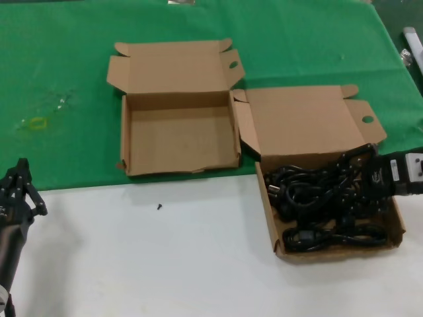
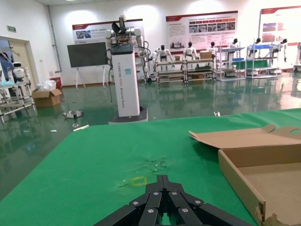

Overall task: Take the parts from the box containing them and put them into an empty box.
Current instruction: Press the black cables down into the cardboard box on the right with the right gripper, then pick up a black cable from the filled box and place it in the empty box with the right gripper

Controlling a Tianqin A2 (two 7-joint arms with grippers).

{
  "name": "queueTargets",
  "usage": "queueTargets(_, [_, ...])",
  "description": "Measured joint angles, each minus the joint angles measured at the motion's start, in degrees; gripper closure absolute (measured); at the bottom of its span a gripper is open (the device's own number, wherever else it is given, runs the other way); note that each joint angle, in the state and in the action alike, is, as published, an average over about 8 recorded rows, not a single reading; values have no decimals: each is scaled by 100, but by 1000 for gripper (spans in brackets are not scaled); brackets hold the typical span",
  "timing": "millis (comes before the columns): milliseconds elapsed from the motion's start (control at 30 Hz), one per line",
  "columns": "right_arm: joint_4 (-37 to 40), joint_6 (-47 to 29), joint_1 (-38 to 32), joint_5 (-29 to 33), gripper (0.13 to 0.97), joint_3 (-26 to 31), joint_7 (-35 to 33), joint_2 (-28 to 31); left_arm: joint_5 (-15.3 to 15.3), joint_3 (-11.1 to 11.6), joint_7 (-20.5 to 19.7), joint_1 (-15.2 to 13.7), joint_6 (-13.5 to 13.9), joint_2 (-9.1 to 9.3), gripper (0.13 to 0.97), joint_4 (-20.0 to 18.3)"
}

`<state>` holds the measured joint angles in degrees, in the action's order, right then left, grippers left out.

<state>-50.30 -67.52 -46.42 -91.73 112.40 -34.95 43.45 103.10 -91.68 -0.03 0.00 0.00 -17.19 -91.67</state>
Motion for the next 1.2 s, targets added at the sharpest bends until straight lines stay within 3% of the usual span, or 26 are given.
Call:
queueTargets(300, [-61,-121,5,-22,772,-3,157,39,0,0,0,0,0,0,955,0])
queueTargets(600, [-236,-223,-65,-31,867,-23,412,127,0,0,1,0,0,0,955,0])
queueTargets(1200, [-465,-325,-526,-91,871,-60,913,-3,1,0,1,0,0,0,955,0])
